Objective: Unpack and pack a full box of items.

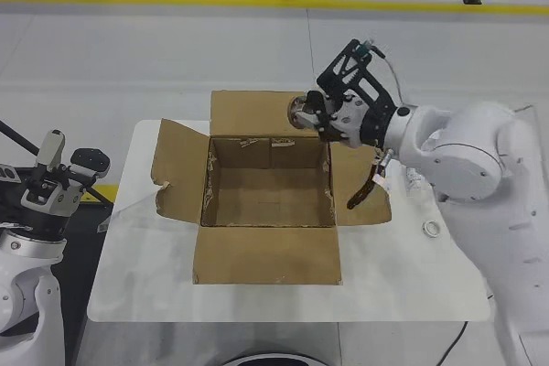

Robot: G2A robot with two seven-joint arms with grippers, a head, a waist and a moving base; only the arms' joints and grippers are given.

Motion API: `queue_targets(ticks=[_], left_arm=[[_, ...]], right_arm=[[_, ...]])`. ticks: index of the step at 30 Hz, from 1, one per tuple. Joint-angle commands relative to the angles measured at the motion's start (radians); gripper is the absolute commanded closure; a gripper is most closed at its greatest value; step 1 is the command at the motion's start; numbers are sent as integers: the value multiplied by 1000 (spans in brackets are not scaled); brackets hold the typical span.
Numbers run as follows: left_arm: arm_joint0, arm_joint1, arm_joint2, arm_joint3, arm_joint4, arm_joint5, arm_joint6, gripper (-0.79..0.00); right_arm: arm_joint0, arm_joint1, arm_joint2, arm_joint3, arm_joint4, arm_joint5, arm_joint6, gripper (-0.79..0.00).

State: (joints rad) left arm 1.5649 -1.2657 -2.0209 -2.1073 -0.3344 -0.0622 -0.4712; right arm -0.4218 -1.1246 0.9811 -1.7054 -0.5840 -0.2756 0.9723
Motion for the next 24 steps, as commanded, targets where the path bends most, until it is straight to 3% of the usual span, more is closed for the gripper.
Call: queue_targets(ticks=[1,14,24], left_arm=[[0,0,0,0,0,0,0,-785],[0,0,0,0,0,0,0,-785],[0,0,0,0,0,0,0,-785]], right_arm=[[50,-16,-65,77,15,-7,10,0],[191,-130,-369,414,91,-69,68,0],[227,-268,-585,653,45,-48,28,0]])
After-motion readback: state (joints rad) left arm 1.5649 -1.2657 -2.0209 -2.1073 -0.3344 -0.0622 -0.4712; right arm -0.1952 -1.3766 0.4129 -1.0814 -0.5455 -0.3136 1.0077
